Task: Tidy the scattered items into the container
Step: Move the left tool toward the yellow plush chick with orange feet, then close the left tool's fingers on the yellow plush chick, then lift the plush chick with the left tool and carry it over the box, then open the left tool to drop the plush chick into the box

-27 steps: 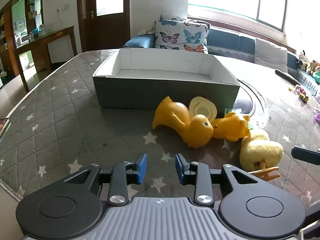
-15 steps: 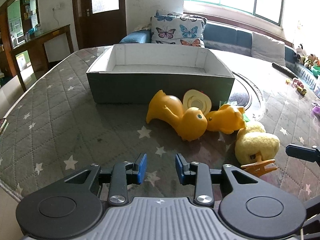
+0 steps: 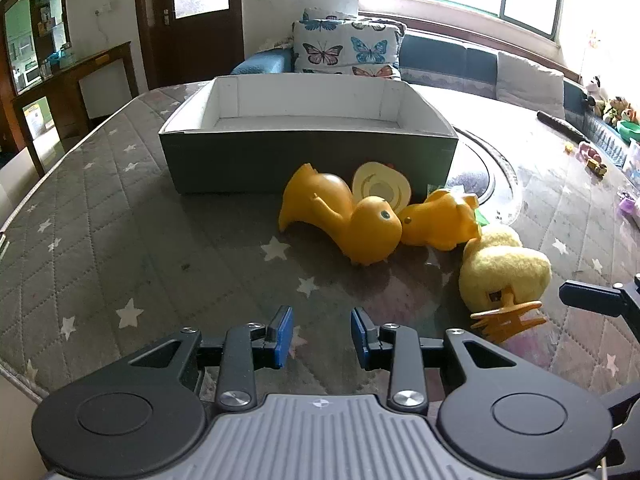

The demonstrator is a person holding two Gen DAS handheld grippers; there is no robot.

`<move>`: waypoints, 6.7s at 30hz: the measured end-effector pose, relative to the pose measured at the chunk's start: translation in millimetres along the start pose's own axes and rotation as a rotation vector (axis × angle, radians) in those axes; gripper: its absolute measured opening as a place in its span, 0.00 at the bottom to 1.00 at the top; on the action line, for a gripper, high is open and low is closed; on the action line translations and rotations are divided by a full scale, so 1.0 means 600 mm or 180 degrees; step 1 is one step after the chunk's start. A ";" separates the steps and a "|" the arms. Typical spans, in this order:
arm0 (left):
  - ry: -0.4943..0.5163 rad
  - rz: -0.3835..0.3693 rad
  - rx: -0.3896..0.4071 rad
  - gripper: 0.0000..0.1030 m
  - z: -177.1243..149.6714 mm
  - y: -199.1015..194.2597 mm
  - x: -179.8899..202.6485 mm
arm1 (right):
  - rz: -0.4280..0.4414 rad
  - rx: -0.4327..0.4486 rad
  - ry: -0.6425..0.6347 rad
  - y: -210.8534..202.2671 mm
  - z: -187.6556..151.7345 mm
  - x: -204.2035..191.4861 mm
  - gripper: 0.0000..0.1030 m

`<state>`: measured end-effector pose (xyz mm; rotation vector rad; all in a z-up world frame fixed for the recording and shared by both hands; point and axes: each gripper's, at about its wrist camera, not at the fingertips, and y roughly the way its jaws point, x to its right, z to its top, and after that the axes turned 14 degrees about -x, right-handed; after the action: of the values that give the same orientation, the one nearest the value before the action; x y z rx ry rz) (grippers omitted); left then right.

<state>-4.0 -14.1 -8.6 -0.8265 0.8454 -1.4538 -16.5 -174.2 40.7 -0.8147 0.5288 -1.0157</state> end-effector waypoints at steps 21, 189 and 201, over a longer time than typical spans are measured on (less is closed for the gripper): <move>0.0043 -0.0083 -0.0185 0.34 0.001 0.016 0.011 | -0.0030 -0.0060 0.0041 0.005 0.002 0.002 1.00; -0.0903 -0.1745 -0.0077 0.27 0.353 0.146 -0.077 | 0.0452 0.0152 0.0363 0.145 0.283 0.103 0.50; -0.1054 -0.1579 0.0097 0.27 0.332 0.103 -0.127 | 0.0765 0.0240 0.0244 0.147 0.303 0.076 0.52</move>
<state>203.4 53.2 32.2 -1.2737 0.3775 -1.6843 181.5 -127.3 78.6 -0.6304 0.6343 -0.8422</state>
